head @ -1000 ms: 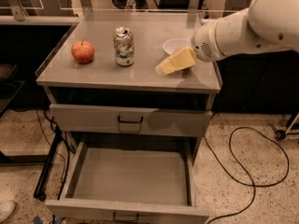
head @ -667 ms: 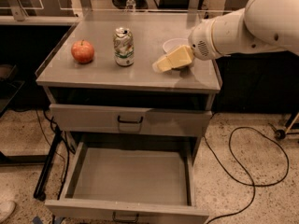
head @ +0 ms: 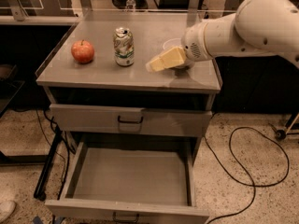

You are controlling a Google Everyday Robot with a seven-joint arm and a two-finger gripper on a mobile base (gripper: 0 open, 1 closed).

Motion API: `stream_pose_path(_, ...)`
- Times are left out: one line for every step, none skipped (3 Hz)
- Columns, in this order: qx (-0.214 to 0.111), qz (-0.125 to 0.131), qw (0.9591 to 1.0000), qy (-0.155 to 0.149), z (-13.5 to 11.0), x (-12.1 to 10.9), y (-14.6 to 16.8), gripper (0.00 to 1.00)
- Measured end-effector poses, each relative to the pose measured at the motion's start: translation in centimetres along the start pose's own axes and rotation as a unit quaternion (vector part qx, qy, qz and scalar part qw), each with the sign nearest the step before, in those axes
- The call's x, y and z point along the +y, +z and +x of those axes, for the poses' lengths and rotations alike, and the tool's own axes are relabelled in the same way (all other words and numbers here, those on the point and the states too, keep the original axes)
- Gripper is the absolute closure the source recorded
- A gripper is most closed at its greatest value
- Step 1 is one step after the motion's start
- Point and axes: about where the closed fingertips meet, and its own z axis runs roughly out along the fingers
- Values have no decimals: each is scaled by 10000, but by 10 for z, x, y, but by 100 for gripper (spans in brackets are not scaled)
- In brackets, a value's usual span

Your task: Place 7up can into middle drawer

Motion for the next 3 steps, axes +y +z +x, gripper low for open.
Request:
stream_pose_path(-189,-172,9996,-97,-9,5,38,0)
stream_pose_path(-314,-380,9986,-190,-16,10,72,0)
stream_pose_path(-317,-395,9985,-188,-16,10,75,0)
